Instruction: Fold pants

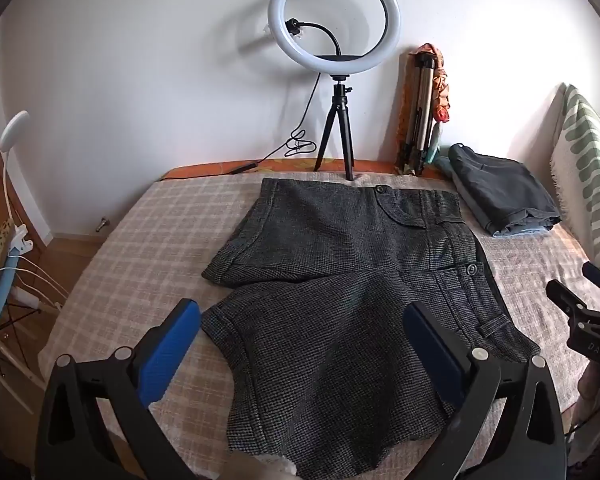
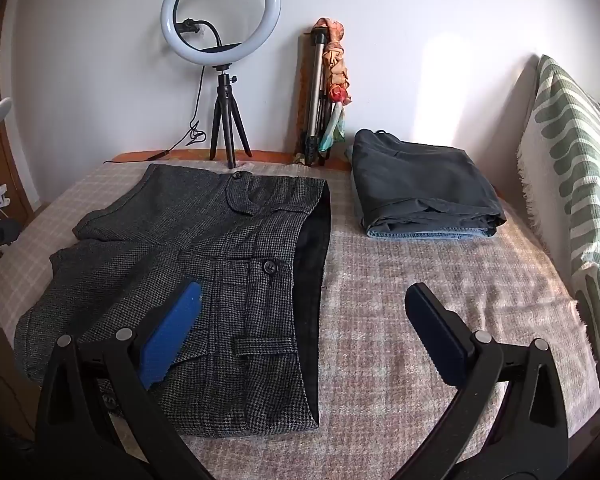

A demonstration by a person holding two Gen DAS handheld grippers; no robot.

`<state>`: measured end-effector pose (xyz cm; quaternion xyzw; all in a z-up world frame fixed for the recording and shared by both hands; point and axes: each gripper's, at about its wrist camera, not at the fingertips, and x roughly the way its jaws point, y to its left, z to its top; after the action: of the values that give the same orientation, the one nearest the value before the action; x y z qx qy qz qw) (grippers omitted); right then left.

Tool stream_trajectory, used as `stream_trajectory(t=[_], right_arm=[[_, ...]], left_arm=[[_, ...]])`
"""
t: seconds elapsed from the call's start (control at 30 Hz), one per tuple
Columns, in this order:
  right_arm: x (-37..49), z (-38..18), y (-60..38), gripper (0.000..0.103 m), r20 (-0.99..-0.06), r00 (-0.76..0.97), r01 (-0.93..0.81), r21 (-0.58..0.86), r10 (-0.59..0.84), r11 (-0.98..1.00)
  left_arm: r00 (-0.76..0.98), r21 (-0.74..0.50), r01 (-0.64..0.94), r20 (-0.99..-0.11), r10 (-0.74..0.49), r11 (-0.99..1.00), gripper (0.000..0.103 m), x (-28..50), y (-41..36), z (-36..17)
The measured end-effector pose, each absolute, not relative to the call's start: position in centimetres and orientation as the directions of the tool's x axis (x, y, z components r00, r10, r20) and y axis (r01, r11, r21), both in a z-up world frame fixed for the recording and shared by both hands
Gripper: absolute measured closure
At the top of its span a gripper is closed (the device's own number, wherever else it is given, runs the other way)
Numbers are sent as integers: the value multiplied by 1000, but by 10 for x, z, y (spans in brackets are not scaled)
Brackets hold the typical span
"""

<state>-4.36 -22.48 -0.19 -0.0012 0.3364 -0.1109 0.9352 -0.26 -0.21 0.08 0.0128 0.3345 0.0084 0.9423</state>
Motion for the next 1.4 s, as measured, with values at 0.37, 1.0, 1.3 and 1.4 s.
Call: stream_trajectory(t=[0.37,1.0,1.3,1.4], right_arm=[[-43,-7,-220,0,-653,734,184,-71,-185,980],[-44,-15,-214,0,-664,728,143,-94,-170,985],[-45,-18,-217,0,-671,725,135,-79,-153,988],[-46,-16,-217,0,-666,731,134,-75,-150,988]], left_arm=[[746,7,19,-666,-9,1000,0,0,3,-3],[753,33,0,-657,22,999,0,-3,13,-14],[758,55,11,-652,28,998,0,-3,8,-14],[759,44,14,-651,18,999,0,-4,7,-14]])
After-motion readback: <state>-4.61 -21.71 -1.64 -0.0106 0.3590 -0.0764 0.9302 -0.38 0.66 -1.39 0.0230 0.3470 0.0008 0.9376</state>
